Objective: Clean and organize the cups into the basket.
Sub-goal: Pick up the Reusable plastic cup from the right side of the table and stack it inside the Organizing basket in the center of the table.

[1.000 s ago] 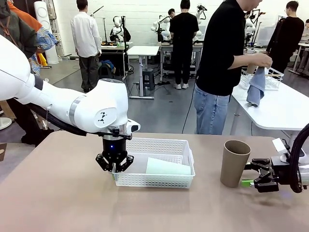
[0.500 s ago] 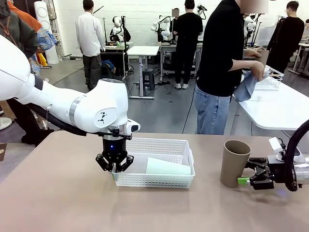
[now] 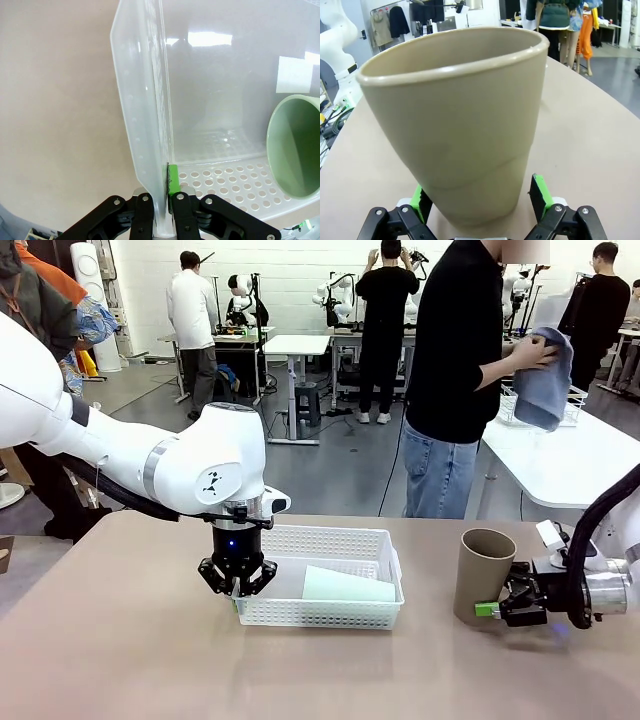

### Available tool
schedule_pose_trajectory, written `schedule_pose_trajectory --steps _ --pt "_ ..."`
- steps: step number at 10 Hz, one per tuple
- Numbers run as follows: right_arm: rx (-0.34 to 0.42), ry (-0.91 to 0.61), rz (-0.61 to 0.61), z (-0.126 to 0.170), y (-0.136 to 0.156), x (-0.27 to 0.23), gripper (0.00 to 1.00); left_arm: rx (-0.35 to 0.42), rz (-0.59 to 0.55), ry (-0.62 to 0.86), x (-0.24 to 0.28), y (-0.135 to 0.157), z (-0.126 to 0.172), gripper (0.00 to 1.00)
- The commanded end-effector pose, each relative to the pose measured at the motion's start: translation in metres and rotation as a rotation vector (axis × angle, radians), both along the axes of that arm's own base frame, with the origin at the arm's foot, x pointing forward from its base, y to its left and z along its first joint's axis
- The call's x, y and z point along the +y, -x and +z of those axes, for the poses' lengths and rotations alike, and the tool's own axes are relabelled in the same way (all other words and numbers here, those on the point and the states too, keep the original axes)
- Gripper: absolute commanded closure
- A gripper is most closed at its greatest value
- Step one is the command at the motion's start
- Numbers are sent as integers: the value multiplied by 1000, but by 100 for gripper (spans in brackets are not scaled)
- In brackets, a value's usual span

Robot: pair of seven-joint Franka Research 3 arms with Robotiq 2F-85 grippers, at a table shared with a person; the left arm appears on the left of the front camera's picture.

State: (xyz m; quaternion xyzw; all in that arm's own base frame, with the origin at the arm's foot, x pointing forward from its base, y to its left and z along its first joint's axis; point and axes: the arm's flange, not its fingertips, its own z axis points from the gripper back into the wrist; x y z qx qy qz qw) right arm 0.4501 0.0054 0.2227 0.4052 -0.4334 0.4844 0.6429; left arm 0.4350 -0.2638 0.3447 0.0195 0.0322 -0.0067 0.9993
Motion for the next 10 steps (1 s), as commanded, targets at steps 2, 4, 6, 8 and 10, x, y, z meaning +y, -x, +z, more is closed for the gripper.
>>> schedule_pose_trajectory --steps 2,4,6,8,10 --pt "-8 -56 16 -6 -11 13 0 3 -5 -5 0 1 -2 100" --pt "-46 -71 69 -8 -12 13 12 3 -5 -5 0 1 -2 100" --pt "-48 -70 62 -7 -11 12 72 3 -5 -5 0 1 -2 100" --pt "-54 -63 70 -2 -5 14 100 3 -5 -5 0 1 -2 100" --pt "-62 -1 36 26 14 28 35 3 -5 -5 0 1 -2 100"
